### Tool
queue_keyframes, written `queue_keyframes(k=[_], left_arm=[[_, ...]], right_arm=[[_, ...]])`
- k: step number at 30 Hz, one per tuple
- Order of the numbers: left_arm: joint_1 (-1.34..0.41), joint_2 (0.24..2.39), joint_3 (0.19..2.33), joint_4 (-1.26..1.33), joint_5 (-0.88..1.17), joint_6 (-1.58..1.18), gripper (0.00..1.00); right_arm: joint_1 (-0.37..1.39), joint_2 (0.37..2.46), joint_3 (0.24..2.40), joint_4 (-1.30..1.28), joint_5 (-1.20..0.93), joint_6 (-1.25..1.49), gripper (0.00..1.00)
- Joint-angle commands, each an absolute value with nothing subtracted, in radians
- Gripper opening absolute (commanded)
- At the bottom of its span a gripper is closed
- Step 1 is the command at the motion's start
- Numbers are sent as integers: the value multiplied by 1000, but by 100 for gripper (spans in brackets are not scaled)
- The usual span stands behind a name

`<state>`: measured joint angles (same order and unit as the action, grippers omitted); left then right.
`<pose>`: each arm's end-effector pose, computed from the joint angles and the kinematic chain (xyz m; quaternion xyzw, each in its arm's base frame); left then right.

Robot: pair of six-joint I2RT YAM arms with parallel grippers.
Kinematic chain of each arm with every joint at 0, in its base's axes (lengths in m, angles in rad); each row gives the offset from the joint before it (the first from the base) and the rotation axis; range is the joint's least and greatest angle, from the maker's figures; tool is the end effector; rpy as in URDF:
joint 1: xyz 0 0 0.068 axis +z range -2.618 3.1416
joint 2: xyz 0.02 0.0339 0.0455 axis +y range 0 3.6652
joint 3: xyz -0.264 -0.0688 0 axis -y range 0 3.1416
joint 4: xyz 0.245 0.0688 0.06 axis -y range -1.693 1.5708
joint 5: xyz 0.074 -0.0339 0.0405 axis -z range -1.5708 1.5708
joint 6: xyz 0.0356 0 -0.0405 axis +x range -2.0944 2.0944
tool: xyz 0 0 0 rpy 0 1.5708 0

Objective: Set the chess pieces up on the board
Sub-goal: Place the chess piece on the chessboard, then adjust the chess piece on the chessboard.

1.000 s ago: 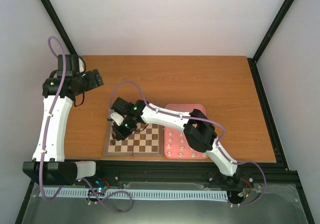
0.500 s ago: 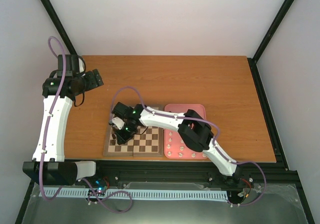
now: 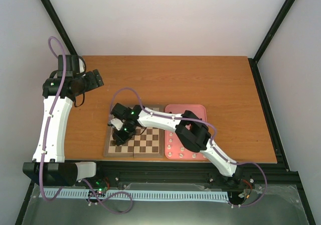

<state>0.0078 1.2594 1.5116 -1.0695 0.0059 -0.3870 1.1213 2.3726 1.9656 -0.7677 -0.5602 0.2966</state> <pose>0.2364 0.0016 0.4041 -0.1813 0.9120 -0.0720 0.3608 0.1996 0.4573 0.1591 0.4275 -0.8415 -0.3288 0.0329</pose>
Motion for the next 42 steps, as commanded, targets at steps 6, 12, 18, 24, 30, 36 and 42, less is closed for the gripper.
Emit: queue_keyframes(k=[6, 12, 18, 24, 30, 36, 42], left_arm=[[2, 1262, 1523, -1052, 1, -369, 100], [2, 1263, 1522, -1053, 2, -369, 100], [2, 1266, 1523, -1052, 2, -369, 100], [2, 1264, 1525, -1052, -3, -367, 100], [2, 1264, 1522, -1053, -5, -367, 100], [2, 1267, 1523, -1053, -3, -367, 100], [2, 1268, 1522, -1051, -2, -367, 100]], right_arm=[[1124, 2420, 2038, -787, -573, 288, 3], [1125, 2431, 2049, -790, -578, 288, 3], [1125, 2419, 2044, -806, -554, 281, 3], [1116, 2369, 1966, -789, -525, 285, 3], [1098, 2363, 1944, -771, -489, 307, 3], [1095, 2389, 1973, -770, -492, 313, 3], [1095, 2425, 2034, -781, -496, 313, 3]])
